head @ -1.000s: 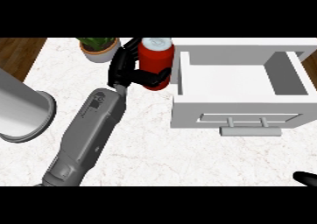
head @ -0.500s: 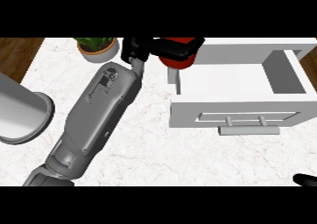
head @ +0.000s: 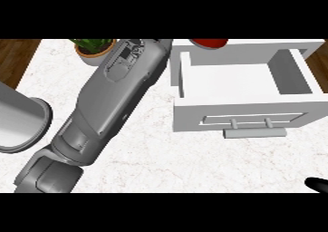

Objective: Pick up the can, place it into the drawer and close the drawer

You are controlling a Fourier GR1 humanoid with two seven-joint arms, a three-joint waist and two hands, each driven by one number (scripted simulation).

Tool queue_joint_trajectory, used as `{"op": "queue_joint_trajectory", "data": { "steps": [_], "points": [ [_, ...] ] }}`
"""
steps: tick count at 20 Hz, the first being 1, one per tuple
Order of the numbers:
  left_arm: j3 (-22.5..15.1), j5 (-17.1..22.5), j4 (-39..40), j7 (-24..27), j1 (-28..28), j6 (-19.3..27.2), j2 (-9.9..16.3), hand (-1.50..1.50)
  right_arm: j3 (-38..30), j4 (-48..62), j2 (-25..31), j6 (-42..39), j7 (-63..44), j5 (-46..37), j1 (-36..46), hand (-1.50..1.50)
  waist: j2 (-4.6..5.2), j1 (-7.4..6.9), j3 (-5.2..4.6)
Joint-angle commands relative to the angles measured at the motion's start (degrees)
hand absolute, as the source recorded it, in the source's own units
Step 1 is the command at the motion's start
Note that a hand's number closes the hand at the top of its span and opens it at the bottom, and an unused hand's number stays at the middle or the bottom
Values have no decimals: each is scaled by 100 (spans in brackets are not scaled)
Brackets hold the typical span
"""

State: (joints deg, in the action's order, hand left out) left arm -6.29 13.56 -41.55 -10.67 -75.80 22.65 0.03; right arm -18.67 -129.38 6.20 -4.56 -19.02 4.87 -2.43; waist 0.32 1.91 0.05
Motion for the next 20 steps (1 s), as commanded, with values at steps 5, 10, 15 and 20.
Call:
{"op": "queue_joint_trajectory", "data": {
  "steps": [5,10,15,20],
  "points": [
    [-412,556,1142,59,-1027,235,-3,150,171,-199,-32,109,-224,-90,134,-150,28,138,3],
    [-791,821,1597,111,-1375,444,-3,150,-30,130,190,107,-310,105,478,-150,60,207,8],
    [-1131,1133,1848,300,-1423,933,-3,150,80,95,245,68,-315,34,583,-150,88,375,13],
    [-1177,1260,2197,346,-1637,1125,-3,-150,190,267,262,18,-278,-5,679,-150,118,346,15]
  ]
}}
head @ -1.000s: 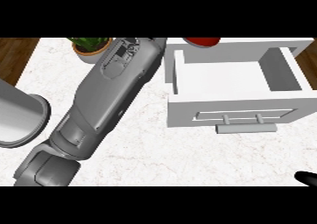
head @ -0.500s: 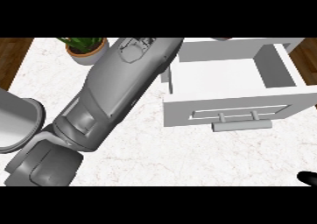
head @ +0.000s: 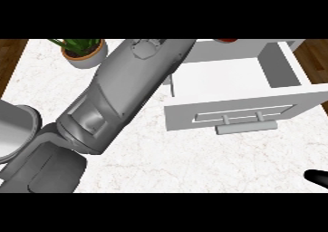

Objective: Pick up the can, place it into the drawer and close the drawer

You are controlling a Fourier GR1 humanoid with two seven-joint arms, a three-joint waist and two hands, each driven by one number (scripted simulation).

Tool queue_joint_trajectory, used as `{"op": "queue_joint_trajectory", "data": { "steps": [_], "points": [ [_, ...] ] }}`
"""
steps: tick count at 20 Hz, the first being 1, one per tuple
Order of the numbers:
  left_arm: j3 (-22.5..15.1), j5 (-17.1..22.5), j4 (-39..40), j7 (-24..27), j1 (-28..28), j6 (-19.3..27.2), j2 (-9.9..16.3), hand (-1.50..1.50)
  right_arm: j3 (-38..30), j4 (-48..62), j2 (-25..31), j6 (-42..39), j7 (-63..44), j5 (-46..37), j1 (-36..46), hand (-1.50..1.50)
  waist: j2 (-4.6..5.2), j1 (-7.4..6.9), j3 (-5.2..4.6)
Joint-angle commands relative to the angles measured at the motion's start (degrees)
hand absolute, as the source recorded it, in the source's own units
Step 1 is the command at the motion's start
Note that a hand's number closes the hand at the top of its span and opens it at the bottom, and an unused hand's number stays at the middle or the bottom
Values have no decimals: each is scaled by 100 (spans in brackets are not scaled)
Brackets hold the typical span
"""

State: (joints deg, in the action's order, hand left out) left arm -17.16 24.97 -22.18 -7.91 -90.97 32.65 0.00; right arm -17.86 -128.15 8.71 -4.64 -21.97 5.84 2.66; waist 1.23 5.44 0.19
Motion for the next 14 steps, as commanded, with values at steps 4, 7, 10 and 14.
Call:
{"op": "queue_joint_trajectory", "data": {
  "steps": [4,7,10,14],
  "points": [
    [-174,229,358,225,-261,369,0,-150,40,388,100,67,131,-176,403,-150,52,34,4],
    [-242,346,375,316,-166,451,0,-150,172,73,311,-114,141,-477,250,-150,29,51,0],
    [-237,492,394,466,-104,565,0,-150,213,215,460,-211,277,-619,374,-150,45,59,1],
    [-108,716,366,663,-58,445,0,-150,423,303,724,-319,626,-1139,627,-150,48,-17,-4]
  ]
}}
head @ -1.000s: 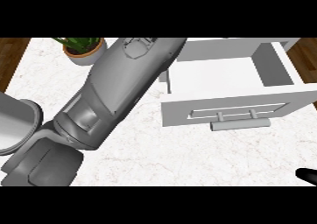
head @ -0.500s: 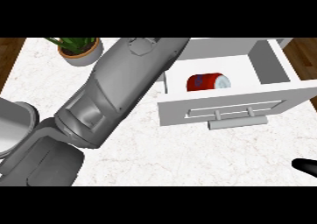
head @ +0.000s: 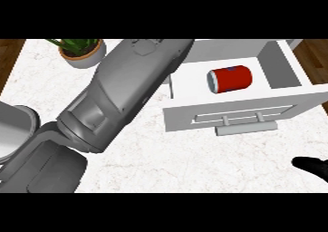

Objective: Pick up the can, place it into the drawer and close the drawer

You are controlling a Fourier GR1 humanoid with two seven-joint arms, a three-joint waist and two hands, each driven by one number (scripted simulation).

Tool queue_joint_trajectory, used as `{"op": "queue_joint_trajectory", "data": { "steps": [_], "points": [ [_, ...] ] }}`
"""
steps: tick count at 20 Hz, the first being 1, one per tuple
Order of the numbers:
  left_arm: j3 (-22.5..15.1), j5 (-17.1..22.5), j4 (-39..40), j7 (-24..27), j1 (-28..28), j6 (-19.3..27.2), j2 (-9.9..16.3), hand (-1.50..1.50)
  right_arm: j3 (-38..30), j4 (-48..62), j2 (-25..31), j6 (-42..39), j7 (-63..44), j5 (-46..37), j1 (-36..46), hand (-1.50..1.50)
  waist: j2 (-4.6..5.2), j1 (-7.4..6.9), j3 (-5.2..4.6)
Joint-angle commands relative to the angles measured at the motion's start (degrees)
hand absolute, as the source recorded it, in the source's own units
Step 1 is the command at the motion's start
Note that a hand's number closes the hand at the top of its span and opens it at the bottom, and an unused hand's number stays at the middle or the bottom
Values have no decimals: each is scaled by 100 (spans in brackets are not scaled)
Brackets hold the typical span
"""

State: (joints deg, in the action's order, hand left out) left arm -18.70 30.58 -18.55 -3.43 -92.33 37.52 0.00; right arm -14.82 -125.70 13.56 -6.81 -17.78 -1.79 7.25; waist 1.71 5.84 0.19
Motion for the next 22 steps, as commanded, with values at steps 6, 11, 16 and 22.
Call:
{"op": "queue_joint_trajectory", "data": {
  "steps": [6,11,16,22],
  "points": [
    [216,448,50,198,-203,75,0,-150,801,628,479,-103,726,-1687,315,-150,28,-129,-2],
    [234,521,47,434,-54,-191,0,-150,1520,1311,452,235,822,-2870,755,-150,-18,-357,-11],
    [179,402,279,362,-343,47,0,-150,1859,2451,512,502,1128,-3650,1370,-150,-24,-443,-8],
    [118,393,135,416,-63,-120,1,-150,2317,3767,289,997,1307,-4633,1865,-150,-78,-539,-14]
  ]
}}
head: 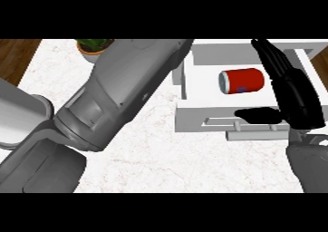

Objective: Pick up the can, place it into the drawer and close the drawer

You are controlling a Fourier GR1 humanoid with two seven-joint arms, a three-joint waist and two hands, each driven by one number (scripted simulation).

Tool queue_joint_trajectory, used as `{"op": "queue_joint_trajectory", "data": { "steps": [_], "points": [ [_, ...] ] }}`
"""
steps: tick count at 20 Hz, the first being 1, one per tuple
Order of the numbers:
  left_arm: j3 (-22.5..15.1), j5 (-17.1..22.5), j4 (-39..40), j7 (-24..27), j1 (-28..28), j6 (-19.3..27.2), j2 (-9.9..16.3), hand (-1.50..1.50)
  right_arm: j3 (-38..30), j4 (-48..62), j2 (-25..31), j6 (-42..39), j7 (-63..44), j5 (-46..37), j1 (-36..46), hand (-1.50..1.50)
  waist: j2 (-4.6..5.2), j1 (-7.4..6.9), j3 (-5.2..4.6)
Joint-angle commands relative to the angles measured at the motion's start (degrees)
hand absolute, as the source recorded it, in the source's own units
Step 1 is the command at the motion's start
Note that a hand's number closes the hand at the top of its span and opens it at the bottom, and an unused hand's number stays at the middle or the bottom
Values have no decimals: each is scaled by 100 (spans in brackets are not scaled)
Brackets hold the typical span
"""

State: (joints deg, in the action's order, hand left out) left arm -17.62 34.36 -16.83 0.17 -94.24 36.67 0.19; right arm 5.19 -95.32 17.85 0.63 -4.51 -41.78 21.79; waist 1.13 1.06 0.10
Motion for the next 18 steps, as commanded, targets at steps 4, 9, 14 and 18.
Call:
{"op": "queue_joint_trajectory", "data": {
  "steps": [4,9,14,18],
  "points": [
    [202,-3,-16,-197,-109,-153,148,-150,482,1626,-375,604,140,-1055,762,-150,-46,-143,-6],
    [153,-169,-143,-83,348,-220,295,-150,131,3047,-501,1398,669,-1241,1311,-150,-60,-213,-5],
    [165,-256,-297,-280,401,-554,905,-150,-48,4320,-643,2227,764,-1654,1876,-150,-53,-294,-6],
    [54,-337,-685,-438,679,-429,765,-150,-354,5261,-830,3174,845,-1781,2279,-150,-62,-450,-3]
  ]
}}
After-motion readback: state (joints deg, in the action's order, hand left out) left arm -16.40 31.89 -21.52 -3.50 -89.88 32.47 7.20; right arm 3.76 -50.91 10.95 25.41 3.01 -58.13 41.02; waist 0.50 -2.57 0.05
